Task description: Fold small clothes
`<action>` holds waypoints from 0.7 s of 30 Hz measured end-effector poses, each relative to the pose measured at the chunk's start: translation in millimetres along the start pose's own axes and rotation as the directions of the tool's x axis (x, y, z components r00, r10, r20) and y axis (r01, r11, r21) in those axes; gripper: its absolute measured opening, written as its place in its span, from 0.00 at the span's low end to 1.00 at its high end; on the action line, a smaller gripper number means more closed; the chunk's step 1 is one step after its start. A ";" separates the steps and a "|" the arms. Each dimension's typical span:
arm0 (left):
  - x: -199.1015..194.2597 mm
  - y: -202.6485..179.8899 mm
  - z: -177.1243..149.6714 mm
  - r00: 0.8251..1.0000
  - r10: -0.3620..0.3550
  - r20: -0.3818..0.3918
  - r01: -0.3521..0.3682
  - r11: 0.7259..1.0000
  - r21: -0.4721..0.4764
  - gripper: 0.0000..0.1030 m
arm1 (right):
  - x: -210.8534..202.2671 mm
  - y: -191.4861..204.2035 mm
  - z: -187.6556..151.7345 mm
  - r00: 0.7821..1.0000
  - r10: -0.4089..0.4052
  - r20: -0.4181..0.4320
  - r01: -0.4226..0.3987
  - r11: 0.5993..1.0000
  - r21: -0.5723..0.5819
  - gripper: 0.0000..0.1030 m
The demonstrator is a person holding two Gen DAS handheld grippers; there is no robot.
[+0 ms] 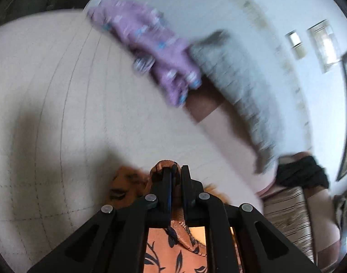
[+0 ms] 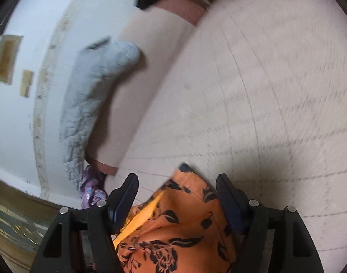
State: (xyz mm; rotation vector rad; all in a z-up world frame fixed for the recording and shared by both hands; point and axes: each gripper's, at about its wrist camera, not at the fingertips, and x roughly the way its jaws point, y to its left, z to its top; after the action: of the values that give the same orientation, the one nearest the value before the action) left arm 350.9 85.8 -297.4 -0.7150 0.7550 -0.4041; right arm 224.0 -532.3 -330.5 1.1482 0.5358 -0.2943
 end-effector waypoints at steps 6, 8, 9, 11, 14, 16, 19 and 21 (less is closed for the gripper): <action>-78.4 10.1 -3.0 0.940 -0.053 0.337 0.101 0.987 -0.127 0.91 | -32.9 26.2 -25.0 0.999 0.028 -0.022 -0.031 0.993 -0.115 0.73; -81.6 24.1 -7.5 0.957 0.067 0.283 -0.010 0.980 -0.199 0.95 | -41.2 33.6 -38.0 0.999 0.026 -0.045 -0.033 0.983 -0.180 0.73; -77.2 30.4 -11.3 0.979 0.085 0.186 -0.048 0.980 -0.195 0.93 | -44.8 37.5 -45.5 0.998 0.022 -0.057 -0.033 0.976 -0.215 0.73; -81.2 29.4 -22.0 0.982 0.123 0.144 -0.095 0.978 -0.184 0.93 | -50.9 41.9 -60.2 0.996 0.028 -0.091 -0.049 0.969 -0.244 0.73; -79.1 -3.5 -45.7 0.941 0.327 0.086 -0.333 0.941 0.062 0.93 | -50.2 46.8 -88.7 0.985 0.032 -0.172 -0.078 0.961 -0.266 0.70; -77.0 -18.5 -63.1 0.890 0.441 0.117 -0.456 0.860 0.227 0.93 | -41.6 52.8 -106.6 0.972 0.011 -0.235 -0.083 0.952 -0.296 0.61; -60.7 -36.9 -79.0 0.867 0.486 0.108 -0.484 0.772 0.411 0.81 | -15.5 68.8 -136.4 0.944 -0.039 -0.326 -0.089 0.926 -0.367 0.46; -46.3 -41.4 -83.7 0.881 0.470 0.054 -0.438 0.765 0.472 0.71 | -0.7 83.7 -156.1 0.934 -0.067 -0.351 -0.103 0.891 -0.442 0.43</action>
State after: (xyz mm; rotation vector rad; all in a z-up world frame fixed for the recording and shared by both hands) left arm 254.8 46.6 -288.7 -0.0404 0.8247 -0.1507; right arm 224.8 -356.2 -312.1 0.7446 0.8657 0.0671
